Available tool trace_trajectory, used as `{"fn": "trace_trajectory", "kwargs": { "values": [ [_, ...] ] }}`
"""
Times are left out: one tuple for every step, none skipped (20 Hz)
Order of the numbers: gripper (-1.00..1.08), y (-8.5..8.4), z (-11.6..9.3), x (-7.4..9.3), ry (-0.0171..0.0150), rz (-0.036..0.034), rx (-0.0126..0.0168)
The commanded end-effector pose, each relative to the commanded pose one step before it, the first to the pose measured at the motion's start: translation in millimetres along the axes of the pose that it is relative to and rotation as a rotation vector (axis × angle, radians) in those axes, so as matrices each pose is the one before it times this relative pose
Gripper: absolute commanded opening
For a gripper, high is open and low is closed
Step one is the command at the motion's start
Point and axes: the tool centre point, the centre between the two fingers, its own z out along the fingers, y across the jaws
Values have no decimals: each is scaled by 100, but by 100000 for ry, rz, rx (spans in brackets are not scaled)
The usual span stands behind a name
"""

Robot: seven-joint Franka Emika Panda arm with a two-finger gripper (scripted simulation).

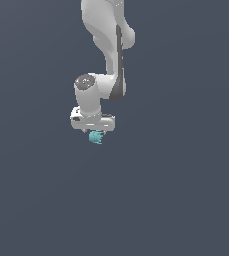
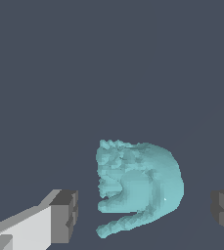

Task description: Pick up the object and move it to a goal position.

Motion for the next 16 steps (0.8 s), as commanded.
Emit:
{"fn": "trace_trajectory", "kwargs": {
  "values": [
    [100,31,1086,-101,-66,64,-8],
    [100,1,523,-26,0,0,0],
    [100,1,472,-19,0,0,0],
    [100,1,414,-11,0,0,0],
    [100,2,354,-3,0,0,0],
    [100,2,294,4,0,0,0],
    [100,2,236,9,0,0,0],
    [100,2,180,11,0,0,0],
    [100,2,126,11,0,0,0],
    [100,1,75,8,0,0,0],
    [100,0,25,3,0,0,0],
    [-100,0,0,0,0,0,0],
    [-100,0,0,0,0,0,0],
    [-100,0,0,0,0,0,0],
    [-100,0,0,0,0,0,0],
    [-100,0,0,0,0,0,0]
  ]
}}
